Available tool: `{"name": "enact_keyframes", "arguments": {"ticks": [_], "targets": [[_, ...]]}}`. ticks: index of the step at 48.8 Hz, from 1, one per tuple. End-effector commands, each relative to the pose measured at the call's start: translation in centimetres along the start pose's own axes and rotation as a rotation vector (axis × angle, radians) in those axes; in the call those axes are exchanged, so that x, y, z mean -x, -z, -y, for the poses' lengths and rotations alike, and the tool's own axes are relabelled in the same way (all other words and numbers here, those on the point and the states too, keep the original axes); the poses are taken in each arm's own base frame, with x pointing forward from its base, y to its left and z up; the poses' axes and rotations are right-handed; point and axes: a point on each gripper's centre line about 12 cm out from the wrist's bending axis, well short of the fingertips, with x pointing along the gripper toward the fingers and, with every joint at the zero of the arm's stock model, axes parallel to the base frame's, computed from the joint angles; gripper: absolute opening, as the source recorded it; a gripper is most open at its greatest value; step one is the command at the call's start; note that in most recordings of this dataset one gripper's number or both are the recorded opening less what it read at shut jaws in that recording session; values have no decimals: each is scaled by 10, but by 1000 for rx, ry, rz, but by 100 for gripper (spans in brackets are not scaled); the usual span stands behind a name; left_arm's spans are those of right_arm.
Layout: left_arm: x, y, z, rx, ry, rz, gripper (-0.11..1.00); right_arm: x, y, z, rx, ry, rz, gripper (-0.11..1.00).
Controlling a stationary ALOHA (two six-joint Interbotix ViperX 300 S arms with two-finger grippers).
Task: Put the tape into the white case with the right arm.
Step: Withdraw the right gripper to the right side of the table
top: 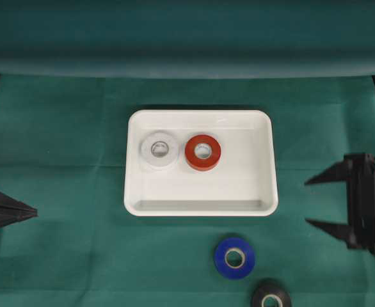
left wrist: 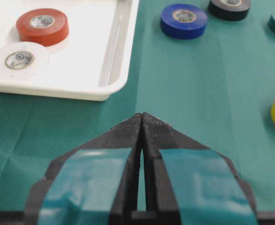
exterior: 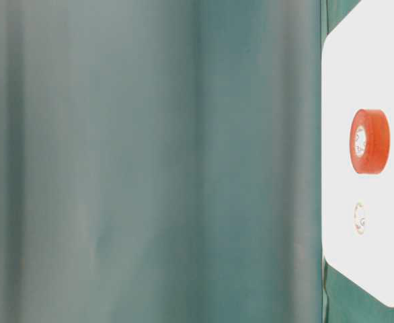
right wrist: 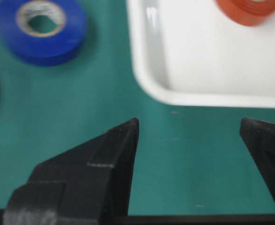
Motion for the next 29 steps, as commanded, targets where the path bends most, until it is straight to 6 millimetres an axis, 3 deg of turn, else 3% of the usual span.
{"name": "enact_keyframes", "arguments": {"ticks": [1,18,29], "targets": [[0,-4,0,4,-3,8,0,4,-3,-10,26,-44,30,70],[0,-4,0,2,-4,9,0,19,7,-17,59,-67,42,70],[0,-5,0,2,-4,8,0,17,7,-18,62,-68,31,70]]}}
